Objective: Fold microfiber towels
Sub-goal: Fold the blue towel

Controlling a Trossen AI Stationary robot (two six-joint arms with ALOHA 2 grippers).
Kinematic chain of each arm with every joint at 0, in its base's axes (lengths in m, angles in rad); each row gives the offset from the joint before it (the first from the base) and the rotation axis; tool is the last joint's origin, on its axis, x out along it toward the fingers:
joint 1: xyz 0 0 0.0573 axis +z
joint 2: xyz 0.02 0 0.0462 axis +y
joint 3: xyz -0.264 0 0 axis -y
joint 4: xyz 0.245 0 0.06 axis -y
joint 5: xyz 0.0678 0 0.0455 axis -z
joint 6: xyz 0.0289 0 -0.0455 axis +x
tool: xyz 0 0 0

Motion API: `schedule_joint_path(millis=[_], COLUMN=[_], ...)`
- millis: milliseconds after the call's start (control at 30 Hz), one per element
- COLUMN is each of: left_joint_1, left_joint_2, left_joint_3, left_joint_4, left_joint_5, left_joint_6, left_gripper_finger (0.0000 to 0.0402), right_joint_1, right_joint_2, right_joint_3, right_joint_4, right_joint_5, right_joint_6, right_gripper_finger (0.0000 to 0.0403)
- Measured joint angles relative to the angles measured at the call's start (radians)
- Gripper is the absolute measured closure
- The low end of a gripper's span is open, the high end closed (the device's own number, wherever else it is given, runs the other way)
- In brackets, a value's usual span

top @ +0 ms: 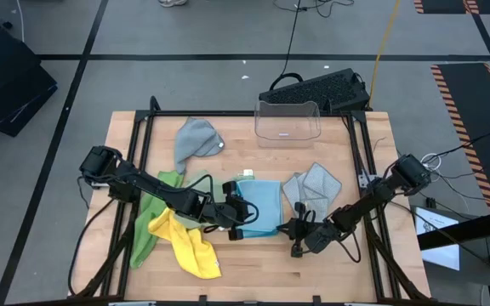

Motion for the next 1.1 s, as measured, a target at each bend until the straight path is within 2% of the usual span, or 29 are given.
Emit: schedule_joint_path(millis=[200,300,433,667,867,1000,1100], left_joint_1=[-0.001,-0.003,-0.014,-0.055,-0.082,-0.090,-0.090], left_joint_2=[0.000,0.000,0.000,0.000,0.000,0.000,0.000], left_joint_3=[0.000,0.000,0.000,0.000,0.000,0.000,0.000], left_joint_4=[0.000,-0.001,-0.008,-0.011,-0.013,-0.013,-0.013], left_joint_5=[0.000,0.001,0.023,0.027,0.005,-0.006,-0.010], left_joint_6=[-0.008,-0.008,-0.009,-0.004,-0.023,-0.028,-0.043], left_gripper_finger=[0.0254,0.0254,0.0254,0.0254,0.0254,0.0254,0.0254], right_joint_1=[-0.008,-0.019,-0.027,0.020,0.024,0.010,-0.007], right_joint_2=[-0.129,-0.209,-0.269,-0.172,-0.066,-0.014,0.000], right_joint_3=[0.000,0.000,0.000,0.000,-0.001,0.000,0.000], right_joint_4=[-0.118,-0.235,-0.246,-0.179,-0.113,-0.066,-0.056], right_joint_5=[0.002,-0.001,-0.125,-0.153,-0.123,-0.122,-0.122], right_joint_6=[-0.064,-0.066,-0.060,-0.083,-0.218,-0.316,-0.351], right_gripper_finger=[0.0400,0.0401,0.0397,0.0331,0.0266,0.0257,0.0275])
